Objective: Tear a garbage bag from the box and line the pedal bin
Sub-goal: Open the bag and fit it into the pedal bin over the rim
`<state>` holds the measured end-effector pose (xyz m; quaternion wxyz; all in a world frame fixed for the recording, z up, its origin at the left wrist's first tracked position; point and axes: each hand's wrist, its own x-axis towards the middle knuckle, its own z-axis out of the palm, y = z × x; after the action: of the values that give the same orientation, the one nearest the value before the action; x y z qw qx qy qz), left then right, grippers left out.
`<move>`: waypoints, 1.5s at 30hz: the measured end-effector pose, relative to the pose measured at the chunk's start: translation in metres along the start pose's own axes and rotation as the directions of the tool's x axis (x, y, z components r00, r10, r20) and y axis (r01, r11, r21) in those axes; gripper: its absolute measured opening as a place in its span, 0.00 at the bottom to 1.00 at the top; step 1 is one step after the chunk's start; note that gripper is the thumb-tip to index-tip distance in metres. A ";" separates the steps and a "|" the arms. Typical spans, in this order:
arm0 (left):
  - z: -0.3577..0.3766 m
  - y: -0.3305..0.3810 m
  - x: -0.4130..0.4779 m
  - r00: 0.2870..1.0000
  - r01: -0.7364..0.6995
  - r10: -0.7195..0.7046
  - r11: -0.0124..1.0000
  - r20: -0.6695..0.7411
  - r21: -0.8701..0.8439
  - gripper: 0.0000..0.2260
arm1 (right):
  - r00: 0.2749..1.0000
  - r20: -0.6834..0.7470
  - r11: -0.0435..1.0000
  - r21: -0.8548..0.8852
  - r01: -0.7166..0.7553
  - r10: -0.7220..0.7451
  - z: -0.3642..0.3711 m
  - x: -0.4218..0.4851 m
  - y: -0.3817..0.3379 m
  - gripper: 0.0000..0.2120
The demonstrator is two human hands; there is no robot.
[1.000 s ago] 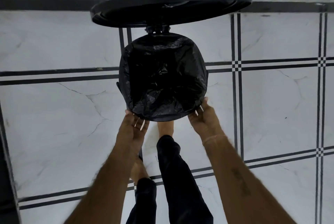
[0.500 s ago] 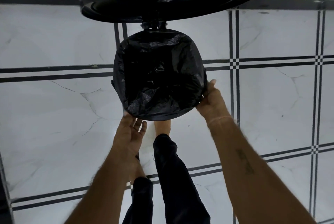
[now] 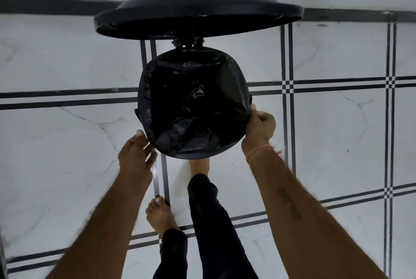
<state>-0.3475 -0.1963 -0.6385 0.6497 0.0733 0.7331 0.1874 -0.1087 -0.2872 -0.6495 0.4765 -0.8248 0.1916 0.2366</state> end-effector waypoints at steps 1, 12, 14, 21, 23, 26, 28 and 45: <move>0.003 0.005 0.001 0.996 -0.075 0.076 0.997 -0.049 0.024 0.13 | 0.999 0.008 0.999 0.018 0.037 -0.038 0.001 -0.001 -0.004 0.12; 0.038 0.083 0.027 0.959 -0.246 0.207 0.948 0.196 0.204 0.08 | 0.913 0.378 0.988 -0.074 -0.136 0.155 0.028 0.018 -0.075 0.12; 0.039 0.087 0.035 0.970 -0.200 0.149 0.939 0.194 0.279 0.09 | 0.899 0.378 0.972 -0.156 -0.174 0.222 0.031 0.028 -0.080 0.17; 0.053 0.102 0.040 0.961 -0.194 0.104 0.916 0.257 0.352 0.21 | 0.872 0.446 0.960 -0.267 -0.088 0.204 0.046 0.040 -0.094 0.21; 0.064 0.114 0.039 0.940 -0.220 0.094 0.902 0.327 0.373 0.25 | 0.845 0.512 0.974 -0.223 -0.045 0.156 0.054 0.034 -0.104 0.24; 0.080 0.130 0.043 0.929 -0.258 0.106 0.872 0.354 0.415 0.21 | 0.807 0.577 0.980 -0.201 -0.011 0.128 0.067 0.030 -0.116 0.14; 0.086 0.136 0.050 0.929 -0.257 0.094 0.860 0.357 0.442 0.18 | 0.797 0.586 0.973 -0.231 -0.009 0.146 0.073 0.030 -0.122 0.11; 0.088 0.153 0.077 0.899 -0.104 -0.147 0.844 0.414 0.526 0.20 | 0.674 0.640 0.888 -0.456 -0.054 0.370 0.095 0.068 -0.126 0.27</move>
<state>-0.2927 -0.0132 -0.6604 0.7531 0.2835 0.5913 -0.0534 -0.0048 -0.1505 -0.6425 0.3021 -0.7187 0.0365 0.6252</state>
